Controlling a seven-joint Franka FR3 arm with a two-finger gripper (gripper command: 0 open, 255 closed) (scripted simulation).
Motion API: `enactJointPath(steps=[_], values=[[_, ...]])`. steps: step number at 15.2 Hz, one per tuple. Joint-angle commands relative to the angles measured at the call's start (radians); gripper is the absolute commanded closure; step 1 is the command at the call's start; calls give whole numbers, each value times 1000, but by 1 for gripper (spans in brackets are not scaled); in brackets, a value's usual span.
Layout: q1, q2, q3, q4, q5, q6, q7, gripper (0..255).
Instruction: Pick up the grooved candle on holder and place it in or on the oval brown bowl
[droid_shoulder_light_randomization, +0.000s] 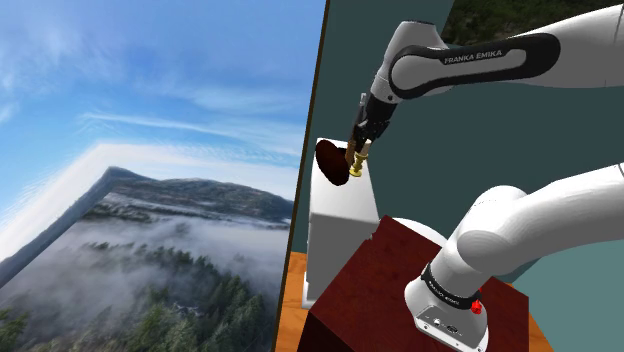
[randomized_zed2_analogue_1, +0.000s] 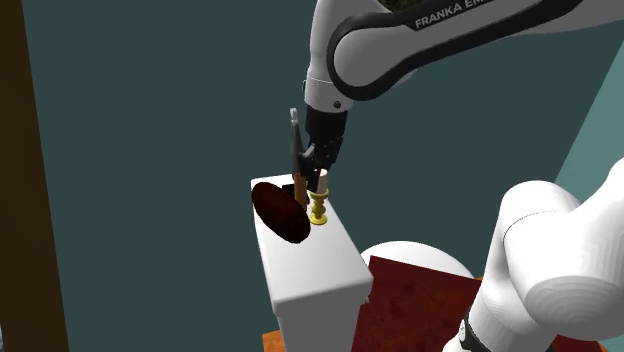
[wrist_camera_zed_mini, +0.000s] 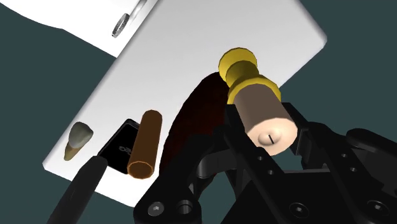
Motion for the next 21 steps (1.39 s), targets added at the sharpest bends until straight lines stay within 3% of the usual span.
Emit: enactJointPath(steps=[1,13,21], values=[[1,-5,3,23,2,-29,2,255],[5,-25,16,166,10,-191,4,255],[24,294,-47,497,45,-204,-68,255]])
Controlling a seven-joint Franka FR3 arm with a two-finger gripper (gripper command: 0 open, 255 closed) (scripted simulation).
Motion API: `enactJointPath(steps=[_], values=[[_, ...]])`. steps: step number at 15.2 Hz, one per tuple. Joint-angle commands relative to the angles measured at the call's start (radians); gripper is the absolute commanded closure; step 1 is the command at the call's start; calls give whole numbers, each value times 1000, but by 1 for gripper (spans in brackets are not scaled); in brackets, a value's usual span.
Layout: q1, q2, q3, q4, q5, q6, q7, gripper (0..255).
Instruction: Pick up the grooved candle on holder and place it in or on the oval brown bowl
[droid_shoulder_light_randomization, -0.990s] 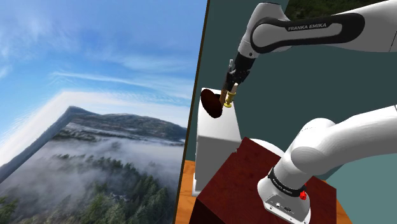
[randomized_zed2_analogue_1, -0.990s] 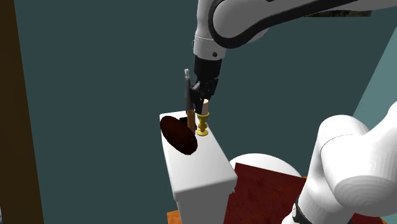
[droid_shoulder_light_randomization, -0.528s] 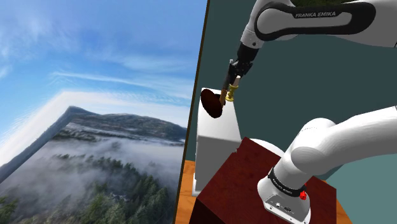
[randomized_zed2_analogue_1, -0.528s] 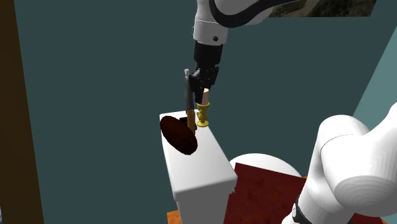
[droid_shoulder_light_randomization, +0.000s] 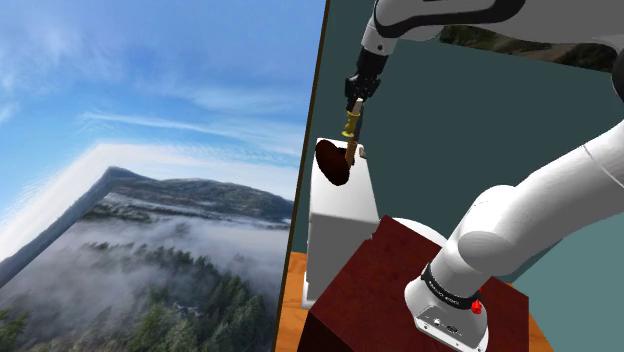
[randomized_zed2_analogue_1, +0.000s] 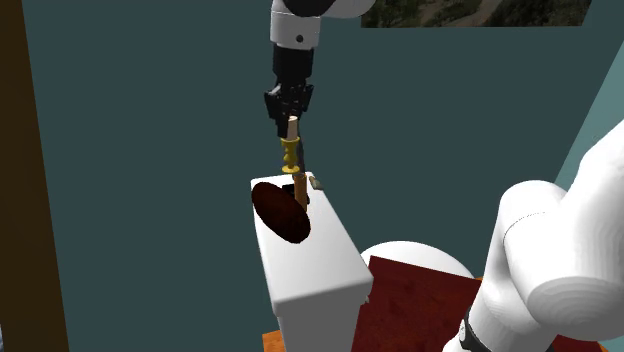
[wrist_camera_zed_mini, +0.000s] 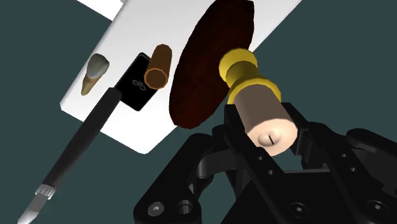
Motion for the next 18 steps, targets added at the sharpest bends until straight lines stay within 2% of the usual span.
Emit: enactJointPath(steps=[1,4,18], values=[[3,83,-17,96,14,-14,-23,255],[4,194,-37,231,39,-41,-52,255],[1,207,-41,56,43,146,-61,255]])
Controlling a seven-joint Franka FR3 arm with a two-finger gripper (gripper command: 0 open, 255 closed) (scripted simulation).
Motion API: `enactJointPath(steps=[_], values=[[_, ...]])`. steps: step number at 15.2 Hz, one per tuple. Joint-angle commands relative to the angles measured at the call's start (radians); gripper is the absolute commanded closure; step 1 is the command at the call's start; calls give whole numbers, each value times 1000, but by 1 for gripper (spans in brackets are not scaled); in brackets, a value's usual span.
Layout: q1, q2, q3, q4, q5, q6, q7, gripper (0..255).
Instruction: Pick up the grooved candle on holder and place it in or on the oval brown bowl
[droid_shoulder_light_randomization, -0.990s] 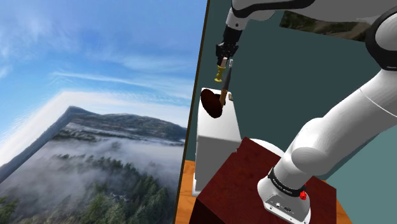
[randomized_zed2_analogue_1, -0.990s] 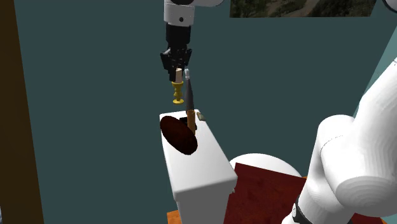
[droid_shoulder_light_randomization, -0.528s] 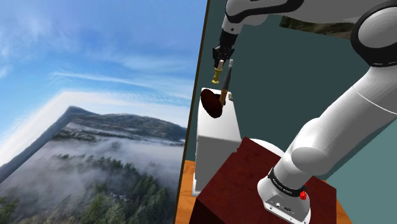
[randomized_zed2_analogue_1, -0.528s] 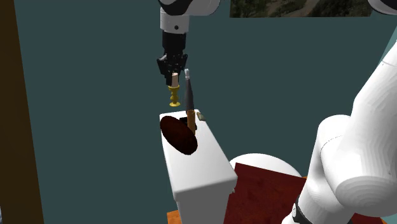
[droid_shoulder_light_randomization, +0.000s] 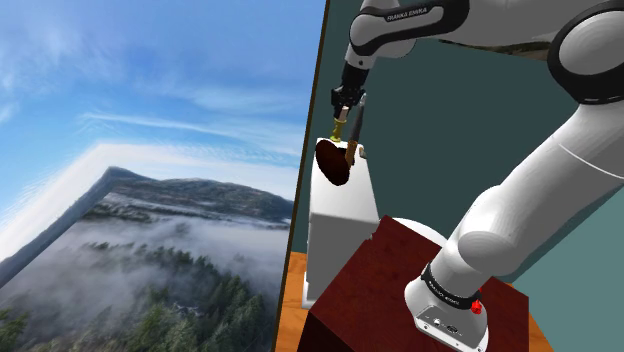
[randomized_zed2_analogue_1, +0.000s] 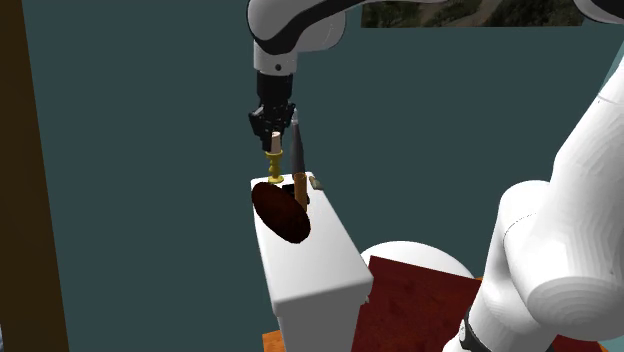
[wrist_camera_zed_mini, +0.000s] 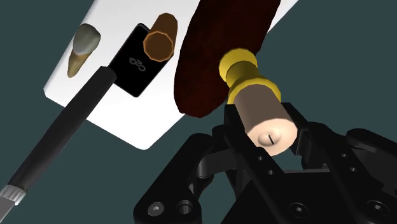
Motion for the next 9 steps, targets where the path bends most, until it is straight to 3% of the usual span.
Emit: enactJointPath(steps=[1,9], values=[[0,2,-1,-25,1,28,-1,255],[-1,22,-4,-85,7,107,-8,255]])
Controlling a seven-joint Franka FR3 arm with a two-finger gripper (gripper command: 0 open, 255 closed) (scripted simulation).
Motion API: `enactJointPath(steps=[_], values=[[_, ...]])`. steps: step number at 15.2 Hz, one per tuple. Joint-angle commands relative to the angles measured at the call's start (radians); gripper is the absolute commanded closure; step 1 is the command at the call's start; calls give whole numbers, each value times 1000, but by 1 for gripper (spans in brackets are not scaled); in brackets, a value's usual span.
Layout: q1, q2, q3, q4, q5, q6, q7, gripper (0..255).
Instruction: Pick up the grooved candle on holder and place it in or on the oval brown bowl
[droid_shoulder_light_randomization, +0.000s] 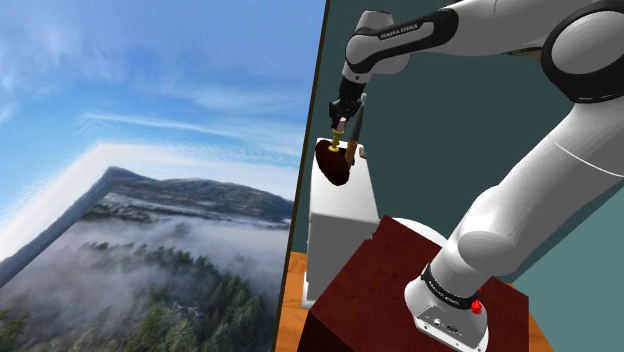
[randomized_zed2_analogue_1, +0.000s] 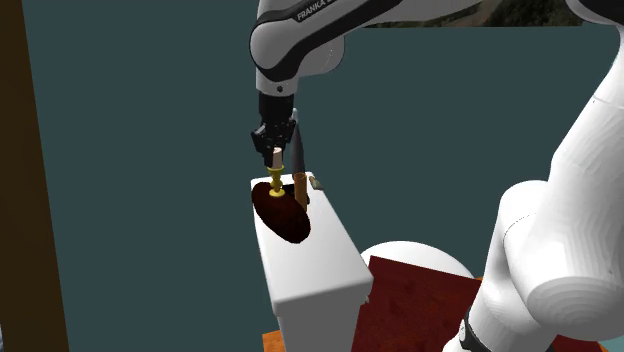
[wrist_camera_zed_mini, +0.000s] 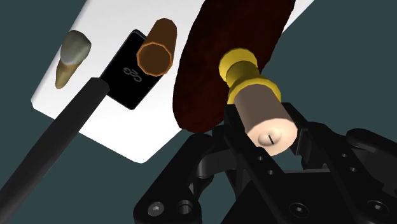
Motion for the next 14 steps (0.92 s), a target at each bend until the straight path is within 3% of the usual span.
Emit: enactJointPath(steps=[1,5,6,11,14], values=[[0,1,0,-3,0,4,0,255],[0,1,0,-3,0,4,0,255],[0,0,0,-3,0,4,0,0],[0,0,0,-3,0,4,0,0],[-1,-37,3,60,-11,-95,8,0]])
